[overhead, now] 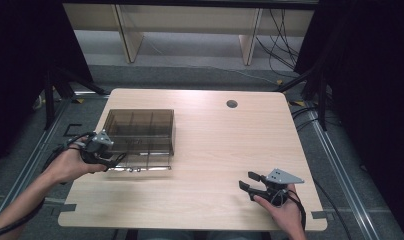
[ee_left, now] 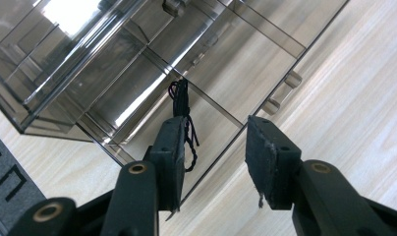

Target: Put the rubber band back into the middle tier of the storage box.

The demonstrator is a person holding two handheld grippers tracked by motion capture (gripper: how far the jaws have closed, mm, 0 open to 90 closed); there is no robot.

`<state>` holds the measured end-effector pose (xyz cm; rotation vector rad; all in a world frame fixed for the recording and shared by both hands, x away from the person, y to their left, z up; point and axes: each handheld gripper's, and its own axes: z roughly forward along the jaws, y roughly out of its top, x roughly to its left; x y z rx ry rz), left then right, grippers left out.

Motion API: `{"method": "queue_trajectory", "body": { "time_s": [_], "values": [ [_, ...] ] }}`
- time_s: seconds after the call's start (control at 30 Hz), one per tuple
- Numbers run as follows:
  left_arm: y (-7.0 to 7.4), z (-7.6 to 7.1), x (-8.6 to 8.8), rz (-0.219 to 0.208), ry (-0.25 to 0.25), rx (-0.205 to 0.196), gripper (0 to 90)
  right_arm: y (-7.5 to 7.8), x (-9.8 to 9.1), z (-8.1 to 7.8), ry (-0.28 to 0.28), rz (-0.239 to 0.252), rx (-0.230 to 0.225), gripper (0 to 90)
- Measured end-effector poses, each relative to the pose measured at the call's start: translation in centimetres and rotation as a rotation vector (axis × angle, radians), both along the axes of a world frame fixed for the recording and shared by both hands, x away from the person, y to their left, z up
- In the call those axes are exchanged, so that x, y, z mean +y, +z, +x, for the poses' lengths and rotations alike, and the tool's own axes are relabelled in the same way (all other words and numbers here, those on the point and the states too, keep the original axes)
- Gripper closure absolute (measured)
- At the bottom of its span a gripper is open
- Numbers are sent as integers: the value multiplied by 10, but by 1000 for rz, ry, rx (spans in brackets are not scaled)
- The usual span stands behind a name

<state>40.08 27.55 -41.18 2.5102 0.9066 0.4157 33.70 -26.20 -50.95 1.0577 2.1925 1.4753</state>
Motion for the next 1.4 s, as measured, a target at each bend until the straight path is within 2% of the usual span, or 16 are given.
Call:
{"method": "queue_trajectory", "body": {
  "time_s": [0.07,0.1,0.27,0.3,0.37,0.4,0.47,0.63,0.77,0.8,0.9,1.0,1.1,1.2,1.23,1.4],
  "values": [
    [0,-2,1,-6,8,-6,589,0,0,0,0,-2,-1,443],
    [0,-3,1,-20,19,-22,591,0,2,-2,-8,15,33,443],
    [1,-11,2,-83,65,-59,591,0,0,-1,-6,-6,-5,443],
    [1,-13,2,-100,80,-59,591,1,2,-3,-14,17,42,443],
    [-2,-18,0,-154,124,-81,591,0,1,-2,-11,6,12,443],
    [-2,-20,2,-151,124,-93,591,1,2,-3,-13,14,37,443],
    [-3,-23,3,-178,139,-108,590,0,1,0,6,12,2,443],
    [-7,-31,6,-229,171,-153,581,0,0,-1,-4,1,-2,443],
    [-11,-37,6,-218,168,-188,573,0,1,0,3,1,1,443],
    [-13,-39,5,-249,188,-196,573,-1,2,0,3,11,-1,443],
    [-15,-42,6,-207,166,-230,568,1,0,-1,1,-1,4,443],
    [-18,-50,3,-203,211,-241,560,0,0,-1,-4,0,-5,444],
    [-22,-52,3,-221,209,-280,553,0,1,-1,4,4,-1,443],
    [-26,-60,-2,-284,292,-290,551,1,0,-1,0,-3,2,444],
    [-25,-61,0,-262,268,-295,550,1,0,-1,0,-4,2,444],
    [-31,-70,-4,-321,311,-332,542,0,1,-1,1,0,-2,444]
  ]
}}
